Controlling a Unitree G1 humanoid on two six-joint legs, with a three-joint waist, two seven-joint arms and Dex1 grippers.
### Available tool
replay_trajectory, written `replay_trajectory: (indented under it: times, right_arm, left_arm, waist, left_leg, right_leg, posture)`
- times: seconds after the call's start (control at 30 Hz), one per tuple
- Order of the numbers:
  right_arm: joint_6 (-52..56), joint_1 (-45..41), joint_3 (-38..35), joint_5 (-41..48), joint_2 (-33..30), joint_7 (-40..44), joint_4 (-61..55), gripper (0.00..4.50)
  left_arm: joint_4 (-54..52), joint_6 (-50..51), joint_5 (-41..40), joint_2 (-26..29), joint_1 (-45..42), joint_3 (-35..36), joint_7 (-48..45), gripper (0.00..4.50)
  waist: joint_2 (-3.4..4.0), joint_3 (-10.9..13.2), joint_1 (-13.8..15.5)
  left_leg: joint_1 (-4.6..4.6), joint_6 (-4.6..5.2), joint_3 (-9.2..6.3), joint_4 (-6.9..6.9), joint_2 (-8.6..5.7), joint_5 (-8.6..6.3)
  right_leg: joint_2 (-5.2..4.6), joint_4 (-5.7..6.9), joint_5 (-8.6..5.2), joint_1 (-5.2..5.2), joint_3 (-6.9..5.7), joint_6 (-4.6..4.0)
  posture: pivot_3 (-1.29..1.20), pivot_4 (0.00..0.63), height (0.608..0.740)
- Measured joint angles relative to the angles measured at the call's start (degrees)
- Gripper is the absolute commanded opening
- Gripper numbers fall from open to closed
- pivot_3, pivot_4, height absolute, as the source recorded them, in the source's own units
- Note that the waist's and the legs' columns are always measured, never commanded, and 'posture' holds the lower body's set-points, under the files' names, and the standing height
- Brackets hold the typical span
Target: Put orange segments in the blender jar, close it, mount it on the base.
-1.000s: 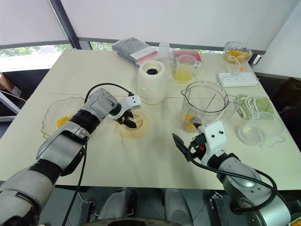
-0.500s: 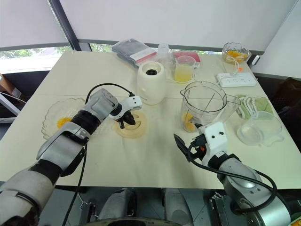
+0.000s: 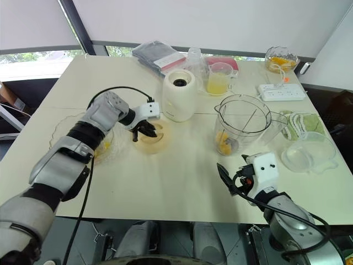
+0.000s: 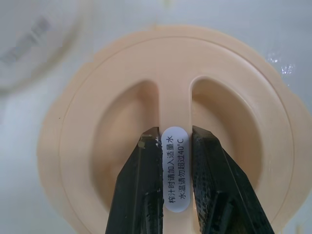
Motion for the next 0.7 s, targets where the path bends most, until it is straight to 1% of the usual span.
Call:
replay_trajectory:
  times: [0.17,0.33,0.47,0.6,0.7]
  right_arm:
    - [-2.78,0.31,-2.11,-2.89,1.80,-1.21,3.50,4.50]
    - [-5.01,0.64,-3.37,-4.77,1.95,-0.51,6.19,4.50]
    - [-8.04,-0.74,-6.07,-6.86,3.20,-1.57,10.41,4.50]
    - [-11.97,-3.42,-7.98,-8.37,4.28,-2.47,13.74,4.50]
    - [-13.76,-4.88,-8.23,-9.53,5.25,-3.10,15.83,4.50]
  left_arm:
    - [-0.29,-8.34,-1.45,2.30,-1.25,0.33,-6.19,0.23]
    - [3.68,-14.91,-2.30,1.42,-7.65,1.26,-7.83,0.23]
    - [8.91,-18.49,-3.67,-2.20,-12.86,2.72,-10.90,0.23]
    - [14.66,-21.09,-3.63,-5.68,-18.12,3.48,-10.48,0.23]
    - [17.66,-22.18,-3.58,-7.63,-20.07,4.55,-9.57,0.23]
  waist:
    - [0.01,0.01,-0.09]
    - [0.00,0.02,0.50]
    - [-0.01,0.02,1.10]
    - [-0.01,0.03,1.16]
    - [0.01,0.03,0.91]
  left_leg:
    - [0.00,0.01,0.02,0.01,-0.02,0.00]
    - [0.00,0.01,0.07,0.03,-0.11,0.00]
    - [-0.03,0.01,0.10,0.03,-0.15,0.00]
    - [-0.03,0.02,0.08,0.03,-0.18,-0.01]
    - [-0.02,0.08,0.06,0.02,-0.16,-0.04]
  right_leg:
    - [0.00,0.00,-0.01,0.00,0.00,-0.03]
    - [0.02,-0.01,-0.02,0.01,-0.01,-0.04]
    - [0.03,-0.05,-0.02,0.01,-0.02,-0.02]
    - [0.06,-0.06,-0.01,0.01,-0.02,-0.01]
    - [0.11,-0.05,-0.01,0.01,-0.01,0.00]
  posture:
    - [0.00,0.150,0.740]
    - [0.00,0.150,0.740]
    - [0.00,0.150,0.740]
    - [0.00,0.150,0.740]
    - [0.00,0.150,0.740]
